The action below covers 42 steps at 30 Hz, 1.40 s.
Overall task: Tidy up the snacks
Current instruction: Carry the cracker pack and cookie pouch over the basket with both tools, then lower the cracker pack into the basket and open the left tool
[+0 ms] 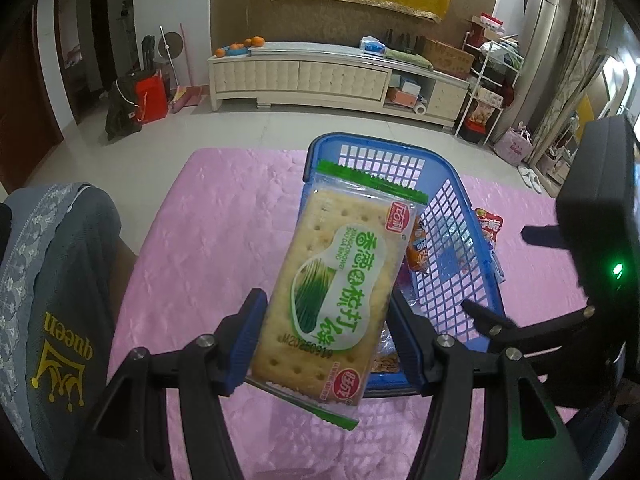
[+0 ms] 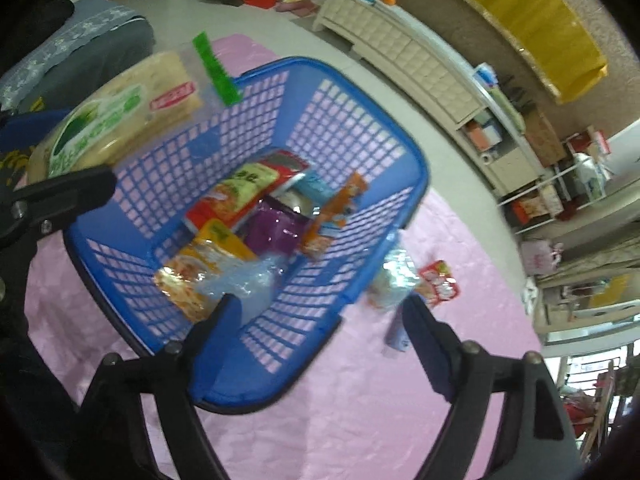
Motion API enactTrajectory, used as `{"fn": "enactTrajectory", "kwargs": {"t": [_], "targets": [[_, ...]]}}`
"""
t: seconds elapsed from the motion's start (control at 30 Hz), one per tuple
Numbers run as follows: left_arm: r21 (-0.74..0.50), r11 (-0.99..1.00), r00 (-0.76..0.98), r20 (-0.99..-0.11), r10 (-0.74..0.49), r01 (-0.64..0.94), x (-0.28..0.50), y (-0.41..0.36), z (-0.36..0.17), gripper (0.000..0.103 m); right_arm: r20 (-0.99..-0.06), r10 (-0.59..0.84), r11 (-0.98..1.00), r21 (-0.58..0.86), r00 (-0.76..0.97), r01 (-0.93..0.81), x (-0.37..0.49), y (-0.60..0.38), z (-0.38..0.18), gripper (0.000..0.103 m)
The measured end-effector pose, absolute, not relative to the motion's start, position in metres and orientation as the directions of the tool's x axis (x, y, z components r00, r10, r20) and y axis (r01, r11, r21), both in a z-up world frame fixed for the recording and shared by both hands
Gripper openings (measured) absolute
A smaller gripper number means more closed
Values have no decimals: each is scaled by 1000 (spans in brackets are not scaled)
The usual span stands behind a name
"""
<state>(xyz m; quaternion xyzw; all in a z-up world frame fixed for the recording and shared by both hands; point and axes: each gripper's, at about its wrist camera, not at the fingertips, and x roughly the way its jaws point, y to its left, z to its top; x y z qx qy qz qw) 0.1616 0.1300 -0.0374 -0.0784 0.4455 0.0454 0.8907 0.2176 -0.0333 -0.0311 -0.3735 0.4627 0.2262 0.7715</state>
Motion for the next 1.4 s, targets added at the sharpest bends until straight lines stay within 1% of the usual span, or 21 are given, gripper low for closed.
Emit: {"fn": "enactTrajectory", "kwargs": {"t": [0.07, 0.23, 0.47, 0.63, 1.07, 1.2, 1.3, 1.4], "targets": [[-97, 985, 598, -802, 9, -146, 162, 128, -37, 59, -883, 14, 638, -353, 468, -684, 219, -40, -26, 86], [-93, 988, 596, -803, -1, -124, 165, 121, -36, 59, -896, 92, 702, -251, 435, -666, 223, -59, -14, 86], [-71, 994, 585, -811, -6, -88, 175, 105, -40, 59, -898, 146, 751, -173, 415, -637, 226, -79, -9, 86], [-57, 995, 566, -824, -3, -77, 187, 94, -47, 59, -900, 222, 798, -54, 376, -600, 236, -98, -9, 86], [-85, 994, 495, -868, -39, -70, 221, 90, -75, 59, -906, 251, 841, 30, 340, -540, 265, -120, -31, 86], [-93, 994, 479, -876, -53, -59, 226, 87, -87, 59, -902, 283, 845, 73, 328, -529, 273, -123, -38, 86], [-93, 994, 471, -880, -53, -63, 229, 86, -90, 58, -898, 302, 853, 105, 319, -512, 279, -125, -40, 86], [-101, 993, 470, -881, -58, -68, 227, 86, -87, 59, -899, 299, 853, 101, 321, -512, 279, -124, -39, 86]]}}
